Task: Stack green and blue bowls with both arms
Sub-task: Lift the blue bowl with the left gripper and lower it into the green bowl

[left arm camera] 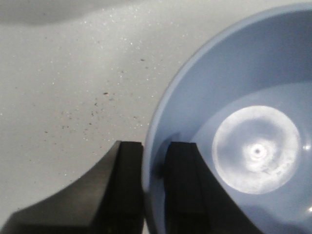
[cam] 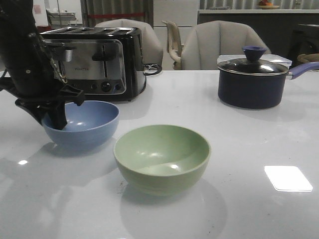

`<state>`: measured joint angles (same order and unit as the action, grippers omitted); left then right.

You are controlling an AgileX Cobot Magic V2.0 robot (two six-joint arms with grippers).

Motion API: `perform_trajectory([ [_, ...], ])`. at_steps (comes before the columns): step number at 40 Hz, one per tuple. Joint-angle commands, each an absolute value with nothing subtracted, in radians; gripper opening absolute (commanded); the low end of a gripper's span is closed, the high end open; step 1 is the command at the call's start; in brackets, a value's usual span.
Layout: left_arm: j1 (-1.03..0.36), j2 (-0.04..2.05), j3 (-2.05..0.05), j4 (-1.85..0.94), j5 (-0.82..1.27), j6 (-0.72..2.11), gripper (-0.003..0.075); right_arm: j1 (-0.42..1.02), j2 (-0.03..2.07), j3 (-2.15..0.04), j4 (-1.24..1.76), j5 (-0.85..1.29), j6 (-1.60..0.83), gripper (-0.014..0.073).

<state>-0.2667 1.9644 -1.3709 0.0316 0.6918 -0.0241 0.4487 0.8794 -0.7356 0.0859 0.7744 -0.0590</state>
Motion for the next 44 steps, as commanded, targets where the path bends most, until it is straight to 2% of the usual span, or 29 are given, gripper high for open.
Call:
perform_trajectory([
  [1,-0.267,1.884,-1.401,0.043,0.723,-0.023,0.0103,0.447,0.876,-0.763,0.083,0.72,-0.059,0.0366],
  [12,-0.267,1.748,-1.401,0.0,0.773,0.041,0.0102,0.447,0.876,-0.763,0.083,0.72,-0.059,0.0366],
  [18,-0.269,1.647,-1.401,-0.218,0.783,0.167,0.0102,0.447,0.876,-0.763,0.083,0.72,-0.059,0.0366],
  [26,-0.313,1.616,-1.401,-0.577,0.857,0.41,0.0102,0.447,0.876,-0.763,0.083,0.72,-0.059,0.0366],
  [36,-0.45,1.655,-1.401,-0.589,0.794,0.447,0.0102,0.447,0.876,-0.763,0.083,0.72,-0.059,0.0366],
  [44,-0.494,1.726,-1.401,-0.569,0.782,0.447,0.0102,0.447,0.876,-0.763,0.083,0.72,-0.059,0.0366],
])
